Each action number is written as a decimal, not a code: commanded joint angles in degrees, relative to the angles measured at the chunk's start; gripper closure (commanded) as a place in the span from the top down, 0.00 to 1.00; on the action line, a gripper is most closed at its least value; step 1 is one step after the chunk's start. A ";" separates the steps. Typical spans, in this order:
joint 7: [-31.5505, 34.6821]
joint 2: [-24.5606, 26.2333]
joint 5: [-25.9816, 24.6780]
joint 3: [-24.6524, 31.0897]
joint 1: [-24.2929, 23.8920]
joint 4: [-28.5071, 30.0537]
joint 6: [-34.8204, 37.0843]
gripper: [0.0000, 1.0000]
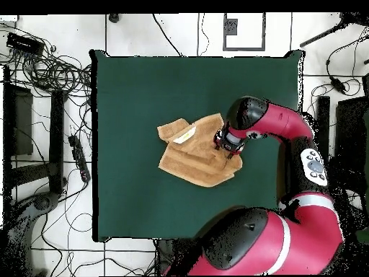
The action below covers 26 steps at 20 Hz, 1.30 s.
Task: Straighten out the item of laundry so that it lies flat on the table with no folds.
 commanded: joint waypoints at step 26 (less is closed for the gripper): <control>-7.55 -18.81 -13.11 -1.74 0.64 6.79 -8.47 1.00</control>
